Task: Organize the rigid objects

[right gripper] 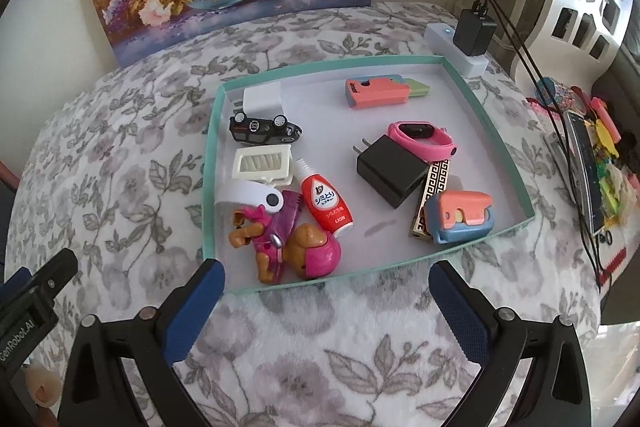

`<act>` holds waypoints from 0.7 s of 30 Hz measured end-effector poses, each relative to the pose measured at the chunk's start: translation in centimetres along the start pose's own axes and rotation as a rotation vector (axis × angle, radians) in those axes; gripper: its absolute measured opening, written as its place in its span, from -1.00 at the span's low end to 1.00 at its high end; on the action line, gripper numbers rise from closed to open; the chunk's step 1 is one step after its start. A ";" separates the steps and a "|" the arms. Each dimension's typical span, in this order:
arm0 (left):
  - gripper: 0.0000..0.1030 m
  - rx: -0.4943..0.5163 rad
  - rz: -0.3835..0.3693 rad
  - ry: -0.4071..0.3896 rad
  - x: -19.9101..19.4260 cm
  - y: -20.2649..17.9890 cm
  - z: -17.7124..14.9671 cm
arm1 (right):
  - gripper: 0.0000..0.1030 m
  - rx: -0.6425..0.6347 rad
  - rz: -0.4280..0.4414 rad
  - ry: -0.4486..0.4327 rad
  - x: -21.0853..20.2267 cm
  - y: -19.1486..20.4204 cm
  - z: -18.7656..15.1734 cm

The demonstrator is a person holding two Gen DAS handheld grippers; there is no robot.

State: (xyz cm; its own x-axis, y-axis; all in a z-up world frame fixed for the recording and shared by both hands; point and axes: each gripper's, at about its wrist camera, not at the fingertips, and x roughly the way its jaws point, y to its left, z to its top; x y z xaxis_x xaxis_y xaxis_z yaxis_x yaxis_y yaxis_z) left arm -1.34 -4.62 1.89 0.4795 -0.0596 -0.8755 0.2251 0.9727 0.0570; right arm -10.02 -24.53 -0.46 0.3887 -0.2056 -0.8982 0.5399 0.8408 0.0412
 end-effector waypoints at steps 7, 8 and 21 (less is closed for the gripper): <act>0.83 -0.013 -0.001 -0.036 -1.0 0.7 -0.3 | 1.00 0.005 -0.003 -0.027 -0.8 0.0 0.1; 0.83 -0.014 0.000 -0.040 -1.0 0.8 -0.3 | 1.00 0.007 -0.001 -0.031 -0.9 0.0 0.2; 0.83 0.034 -0.005 -0.031 -0.6 -0.1 -0.3 | 1.00 0.014 -0.010 -0.063 -1.5 -0.4 0.8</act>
State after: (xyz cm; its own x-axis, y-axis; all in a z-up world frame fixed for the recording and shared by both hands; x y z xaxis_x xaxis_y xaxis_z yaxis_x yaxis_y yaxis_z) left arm -1.90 -4.64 2.25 0.5040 -0.0721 -0.8607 0.2558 0.9643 0.0690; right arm -10.17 -24.94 1.28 0.4295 -0.2451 -0.8692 0.5538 0.8317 0.0391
